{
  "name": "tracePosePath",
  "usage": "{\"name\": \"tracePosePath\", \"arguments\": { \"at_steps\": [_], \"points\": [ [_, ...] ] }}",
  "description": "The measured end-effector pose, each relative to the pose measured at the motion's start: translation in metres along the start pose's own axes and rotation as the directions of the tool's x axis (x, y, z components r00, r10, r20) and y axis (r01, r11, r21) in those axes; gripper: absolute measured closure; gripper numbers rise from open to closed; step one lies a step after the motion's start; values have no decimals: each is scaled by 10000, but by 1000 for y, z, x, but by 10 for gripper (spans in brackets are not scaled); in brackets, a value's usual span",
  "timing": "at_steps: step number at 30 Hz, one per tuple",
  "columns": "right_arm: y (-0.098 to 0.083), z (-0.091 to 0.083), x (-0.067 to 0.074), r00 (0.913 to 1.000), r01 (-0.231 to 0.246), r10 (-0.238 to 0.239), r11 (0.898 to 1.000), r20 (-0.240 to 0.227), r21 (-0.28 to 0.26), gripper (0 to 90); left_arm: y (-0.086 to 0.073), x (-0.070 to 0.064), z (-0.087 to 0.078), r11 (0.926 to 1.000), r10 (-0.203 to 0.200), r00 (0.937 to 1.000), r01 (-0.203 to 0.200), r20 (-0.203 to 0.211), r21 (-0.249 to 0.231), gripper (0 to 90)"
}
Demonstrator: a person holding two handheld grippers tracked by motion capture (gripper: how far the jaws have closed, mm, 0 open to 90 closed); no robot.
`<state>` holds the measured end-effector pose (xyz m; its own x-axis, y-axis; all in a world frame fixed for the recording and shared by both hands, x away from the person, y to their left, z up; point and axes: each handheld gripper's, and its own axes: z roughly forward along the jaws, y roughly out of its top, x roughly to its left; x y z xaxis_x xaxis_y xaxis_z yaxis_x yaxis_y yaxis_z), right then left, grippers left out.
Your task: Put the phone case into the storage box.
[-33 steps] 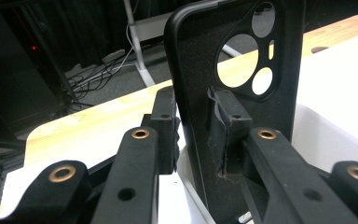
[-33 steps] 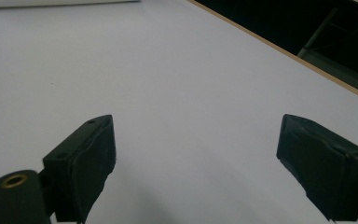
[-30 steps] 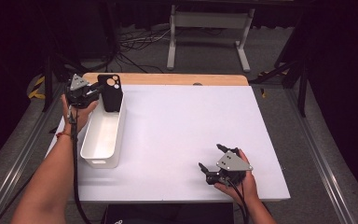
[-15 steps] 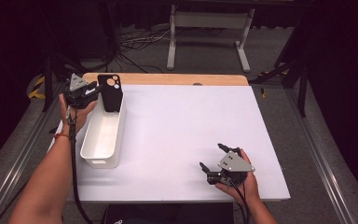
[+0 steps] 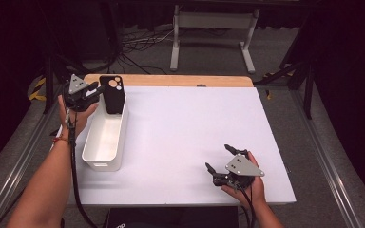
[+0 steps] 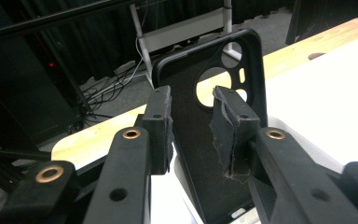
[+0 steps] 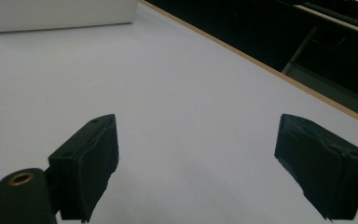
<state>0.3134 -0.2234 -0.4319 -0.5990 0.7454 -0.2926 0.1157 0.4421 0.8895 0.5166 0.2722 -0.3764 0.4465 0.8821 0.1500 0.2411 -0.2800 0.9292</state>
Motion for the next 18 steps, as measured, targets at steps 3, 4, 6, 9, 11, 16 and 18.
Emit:
{"name": "tracePosePath", "arguments": {
  "at_steps": [3, 4, 6, 9, 11, 16, 18],
  "points": [
    [0, 0, 0, 10000, 32, -32, 10000, -27, 81, 142, 2, -1, -4, 9999, 114, 9999, -114, -23, -46, 678],
    [0, 1, 0, 10000, 56, -56, 9999, -3, 120, 141, 2, -2, -5, 9999, 70, 10000, -71, -57, -105, 671],
    [0, 1, 1, 10000, 80, -80, 9999, 31, 138, 139, 3, -2, -7, 9998, 96, 9998, -99, -158, -160, 658],
    [1, 1, 1, 10000, 33, -33, 9999, 4, 142, 139, 5, -3, -10, 9997, 118, 9999, -120, -66, -212, 643],
    [1, 1, 1, 10000, 30, -30, 9999, 1, 137, 139, 6, -5, -13, 9994, 139, 9999, -139, -10, -317, 633],
    [1, 1, 1, 10000, 40, -40, 9999, 9, 106, 139, 6, -8, -17, 9989, 222, 9997, -216, 134, -414, 613],
    [1, 1, 2, 10000, 61, -61, 9999, -46, 131, 138, 6, -10, -18, 9987, 187, 9996, -176, 215, -471, 599]
  ]
}}
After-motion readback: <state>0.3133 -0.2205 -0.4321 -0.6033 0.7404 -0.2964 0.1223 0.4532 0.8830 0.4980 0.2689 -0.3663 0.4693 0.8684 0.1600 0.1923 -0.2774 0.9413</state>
